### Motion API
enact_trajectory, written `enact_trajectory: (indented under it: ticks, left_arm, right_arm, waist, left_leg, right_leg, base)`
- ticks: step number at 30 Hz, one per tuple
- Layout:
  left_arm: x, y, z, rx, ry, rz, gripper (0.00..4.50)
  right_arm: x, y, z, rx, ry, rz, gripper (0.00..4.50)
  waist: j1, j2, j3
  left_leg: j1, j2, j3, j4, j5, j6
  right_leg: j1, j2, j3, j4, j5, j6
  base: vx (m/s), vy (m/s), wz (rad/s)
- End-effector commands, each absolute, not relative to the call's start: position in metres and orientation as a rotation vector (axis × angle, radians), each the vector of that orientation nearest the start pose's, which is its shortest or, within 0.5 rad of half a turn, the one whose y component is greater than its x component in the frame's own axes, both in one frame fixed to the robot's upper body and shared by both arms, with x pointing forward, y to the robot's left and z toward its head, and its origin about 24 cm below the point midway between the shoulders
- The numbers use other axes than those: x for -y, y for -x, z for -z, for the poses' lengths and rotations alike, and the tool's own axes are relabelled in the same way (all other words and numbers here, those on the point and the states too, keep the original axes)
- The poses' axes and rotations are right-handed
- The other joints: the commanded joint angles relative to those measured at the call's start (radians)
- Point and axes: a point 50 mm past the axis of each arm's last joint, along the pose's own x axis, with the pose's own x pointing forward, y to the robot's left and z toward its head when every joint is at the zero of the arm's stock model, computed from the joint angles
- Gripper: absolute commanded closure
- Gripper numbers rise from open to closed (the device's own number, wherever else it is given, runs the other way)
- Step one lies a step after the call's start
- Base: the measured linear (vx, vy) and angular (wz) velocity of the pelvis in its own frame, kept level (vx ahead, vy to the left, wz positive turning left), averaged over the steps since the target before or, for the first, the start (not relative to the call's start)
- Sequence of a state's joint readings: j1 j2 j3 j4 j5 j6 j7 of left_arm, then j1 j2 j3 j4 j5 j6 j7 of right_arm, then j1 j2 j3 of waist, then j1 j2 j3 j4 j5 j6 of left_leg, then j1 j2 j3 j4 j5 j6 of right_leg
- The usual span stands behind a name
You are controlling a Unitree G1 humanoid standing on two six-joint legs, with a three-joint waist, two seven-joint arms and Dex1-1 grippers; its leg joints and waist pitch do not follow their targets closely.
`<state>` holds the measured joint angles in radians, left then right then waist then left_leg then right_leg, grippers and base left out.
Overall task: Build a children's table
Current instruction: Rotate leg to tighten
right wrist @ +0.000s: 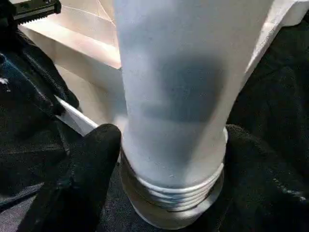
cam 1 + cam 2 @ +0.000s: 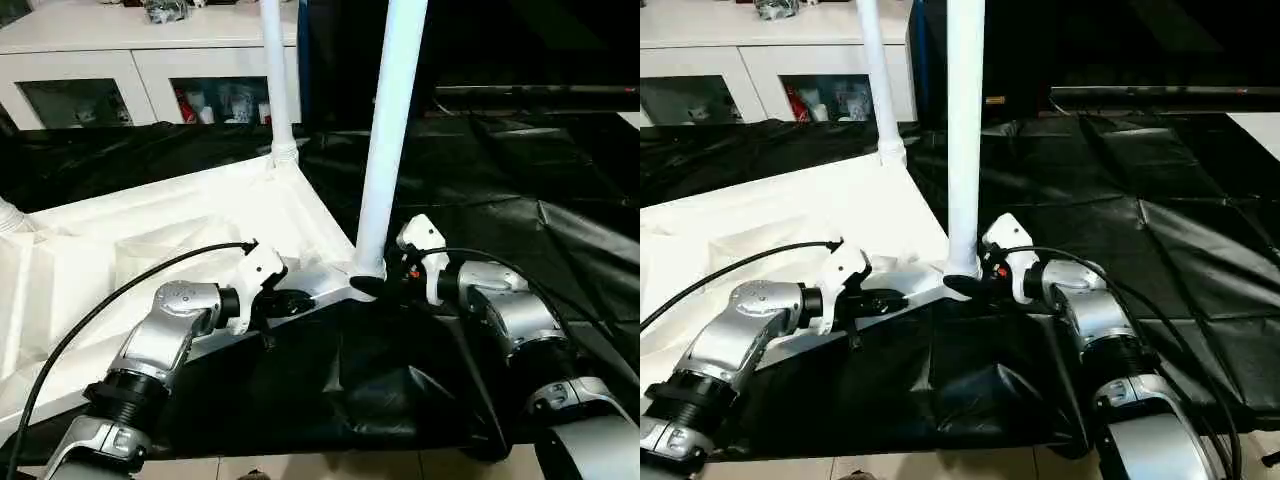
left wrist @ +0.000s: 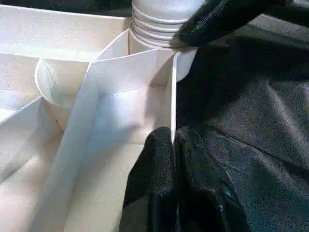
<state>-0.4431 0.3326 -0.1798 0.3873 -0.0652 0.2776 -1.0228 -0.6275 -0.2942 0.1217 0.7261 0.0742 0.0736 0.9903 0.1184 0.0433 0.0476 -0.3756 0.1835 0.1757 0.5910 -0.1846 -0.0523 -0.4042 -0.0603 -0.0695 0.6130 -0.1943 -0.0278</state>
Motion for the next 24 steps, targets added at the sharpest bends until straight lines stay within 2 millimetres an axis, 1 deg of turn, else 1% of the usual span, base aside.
enact_trajectory:
  ticks: [1, 2, 3, 4, 8, 10, 11, 12, 13, 14, 15, 16, 17, 18, 19, 20, 21, 22, 23, 24]
  left_arm:
    - [-0.129, -0.301, -0.051, -0.366, -0.144, 1.158, 4.5]
    - [-0.129, -0.301, -0.05, -0.367, -0.143, 1.159, 4.5]
    - [-0.129, -0.3, -0.05, -0.368, -0.143, 1.159, 4.5]
    - [-0.129, -0.3, -0.05, -0.368, -0.143, 1.159, 4.5]
    - [-0.124, -0.305, -0.047, -0.376, -0.151, 1.102, 4.5]
    - [-0.121, -0.31, -0.045, -0.384, -0.161, 1.055, 4.5]
    - [-0.118, -0.315, -0.043, -0.393, -0.167, 1.003, 4.5]
    - [-0.115, -0.319, -0.042, -0.407, -0.169, 0.951, 4.5]
    - [-0.114, -0.32, -0.041, -0.408, -0.169, 0.944, 4.5]
    - [-0.107, -0.329, -0.04, -0.42, -0.17, 0.845, 4.5]
    - [-0.107, -0.329, -0.04, -0.42, -0.17, 0.845, 4.5]
    - [-0.102, -0.331, -0.039, -0.426, -0.161, 0.819, 4.5]
    - [-0.097, -0.334, -0.04, -0.425, -0.156, 0.794, 4.5]
    - [-0.09, -0.336, -0.04, -0.419, -0.154, 0.785, 4.5]
    - [-0.082, -0.337, -0.042, -0.404, -0.155, 0.786, 4.5]
    - [-0.075, -0.338, -0.044, -0.379, -0.156, 0.8, 4.5]
    - [-0.07, -0.338, -0.047, -0.355, -0.148, 0.822, 4.5]
    - [-0.07, -0.338, -0.047, -0.355, -0.148, 0.822, 4.5]
    - [-0.066, -0.336, -0.05, -0.327, -0.14, 0.856, 4.5]
    - [-0.064, -0.335, -0.051, -0.314, -0.138, 0.883, 4.5]
  right_arm:
    - [0.134, -0.335, -0.058, -0.293, 0.162, -1.086, 1.4]
    - [0.134, -0.335, -0.058, -0.294, 0.16, -1.087, 1.4]
    - [0.134, -0.335, -0.058, -0.295, 0.157, -1.085, 1.64]
    - [0.134, -0.335, -0.058, -0.295, 0.157, -1.085, 1.67]
    - [0.134, -0.341, -0.046, -0.346, 0.15, -0.914, 1.77]
    - [0.134, -0.345, -0.037, -0.388, 0.161, -0.794, 1.78]
    - [0.133, -0.347, -0.031, -0.41, 0.132, -0.701, 1.78]
    - [0.132, -0.348, -0.025, -0.432, 0.104, -0.611, 1.78]
    - [0.132, -0.348, -0.025, -0.434, 0.1, -0.599, 1.78]
    - [0.126, -0.348, -0.016, -0.462, 0.046, -0.445, 1.78]
    - [0.126, -0.348, -0.016, -0.462, 0.046, -0.445, 1.78]
    - [0.122, -0.348, -0.013, -0.469, 0.026, -0.403, 1.78]
    - [0.115, -0.347, -0.01, -0.468, 0.002, -0.364, 1.78]
    - [0.105, -0.346, -0.009, -0.463, -0.023, -0.344, 1.78]
    - [0.092, -0.345, -0.009, -0.444, -0.031, -0.361, 1.78]
    - [0.081, -0.344, -0.011, -0.423, -0.032, -0.387, 1.78]
    - [0.074, -0.343, -0.013, -0.403, -0.018, -0.417, 1.78]
    - [0.074, -0.343, -0.013, -0.403, -0.018, -0.417, 1.78]
    - [0.069, -0.344, -0.018, -0.364, -0.013, -0.458, 1.43]
    - [0.069, -0.345, -0.023, -0.338, -0.023, -0.47, 1.22]
  waist:
    - [0.005, -0.019, -0.067]
    - [0.005, -0.019, -0.067]
    - [0.004, -0.019, -0.067]
    - [0.004, -0.019, -0.067]
    - [0.001, -0.019, -0.065]
    - [-0.006, -0.018, -0.06]
    - [-0.009, -0.019, -0.058]
    - [-0.01, -0.017, -0.057]
    - [-0.01, -0.018, -0.056]
    - [-0.009, -0.018, -0.056]
    - [-0.012, -0.016, -0.053]
    - [-0.011, -0.018, -0.057]
    - [-0.01, -0.017, -0.057]
    - [-0.009, -0.01, -0.056]
    - [-0.008, -0.014, -0.057]
    - [-0.008, -0.015, -0.057]
    - [-0.007, -0.01, -0.057]
    - [-0.008, -0.013, -0.056]
    - [-0.007, -0.012, -0.058]
    - [-0.006, -0.012, -0.059]
  left_leg:
    - [0.007, 0.049, -0.013, -0.056, -0.093, 0.094]
    - [0.007, 0.049, -0.013, -0.056, -0.091, 0.094]
    - [0.007, 0.049, -0.013, -0.056, -0.09, 0.095]
    - [0.007, 0.049, -0.013, -0.056, -0.089, 0.095]
    - [0.007, 0.048, -0.013, -0.058, -0.096, 0.088]
    - [0.011, 0.047, -0.015, -0.064, -0.125, 0.065]
    - [0.014, 0.045, -0.015, -0.066, -0.15, 0.049]
    - [0.017, 0.045, -0.015, -0.067, -0.161, 0.04]
    - [0.021, 0.045, -0.018, -0.07, -0.181, 0.026]
    - [0.02, 0.046, -0.018, -0.07, -0.181, 0.022]
    - [0.025, 0.046, -0.018, -0.073, -0.197, 0.011]
    - [0.024, 0.047, -0.02, -0.075, -0.202, 0.004]
    - [0.023, 0.047, -0.018, -0.074, -0.2, 0.004]
    - [0.025, 0.046, -0.019, -0.074, -0.205, 0.003]
    - [0.028, 0.047, -0.019, -0.076, -0.219, 0.0]
    - [0.027, 0.046, -0.019, -0.076, -0.222, -0.001]
    - [0.028, 0.047, -0.02, -0.077, -0.238, -0.006]
    - [0.024, 0.045, -0.021, -0.079, -0.243, -0.001]
    - [0.023, 0.045, -0.022, -0.079, -0.241, 0.004]
    - [0.023, 0.045, -0.022, -0.079, -0.238, 0.007]
  right_leg:
    - [0.055, -0.089, 0.049, -0.063, -0.123, -0.215]
    - [0.055, -0.088, 0.049, -0.062, -0.12, -0.215]
    - [0.055, -0.088, 0.049, -0.062, -0.118, -0.216]
    - [0.055, -0.089, 0.049, -0.062, -0.115, -0.216]
    - [0.054, -0.088, 0.049, -0.064, -0.132, -0.213]
    - [0.051, -0.089, 0.05, -0.073, -0.193, -0.203]
    - [0.051, -0.091, 0.051, -0.078, -0.244, -0.192]
    - [0.049, -0.09, 0.052, -0.082, -0.268, -0.185]
    - [0.05, -0.093, 0.052, -0.086, -0.311, -0.173]
    - [0.051, -0.094, 0.052, -0.088, -0.321, -0.166]
    - [0.043, -0.092, 0.054, -0.094, -0.341, -0.156]
    - [0.049, -0.095, 0.054, -0.091, -0.343, -0.15]
    - [0.045, -0.095, 0.056, -0.091, -0.326, -0.15]
    - [0.044, -0.094, 0.056, -0.092, -0.325, -0.149]
    - [0.043, -0.095, 0.056, -0.096, -0.332, -0.145]
    - [0.042, -0.095, 0.056, -0.095, -0.329, -0.145]
    - [0.04, -0.096, 0.056, -0.097, -0.334, -0.143]
    - [0.045, -0.095, 0.055, -0.096, -0.331, -0.139]
    - [0.046, -0.097, 0.055, -0.094, -0.322, -0.137]
    - [0.046, -0.097, 0.055, -0.094, -0.315, -0.136]
  base:
    - [0.0, 0.0, 0.0]
    - [0.0, 0.0, 0.0]
    - [0.0, 0.0, 0.0]
    - [0.0, 0.0, 0.0]
    - [0.0, 0.0, 0.0]
    - [0.0, 0.0, 0.0]
    - [0.0, 0.0, 0.0]
    - [0.0, 0.0, 0.0]
    - [0.0, 0.0, 0.0]
    - [0.0, 0.0, 0.0]
    - [0.0, 0.0, 0.0]
    - [0.0, 0.0, 0.0]
    - [0.0, 0.0, 0.0]
    - [0.0, 0.0, 0.0]
    - [0.0, 0.0, 0.0]
    - [0.0, 0.0, 0.0]
    - [0.0, 0.0, 0.0]
    - [0.0, 0.0, 0.0]
    - [0.0, 0.0, 0.0]
    - [0.0, 0.0, 0.0]
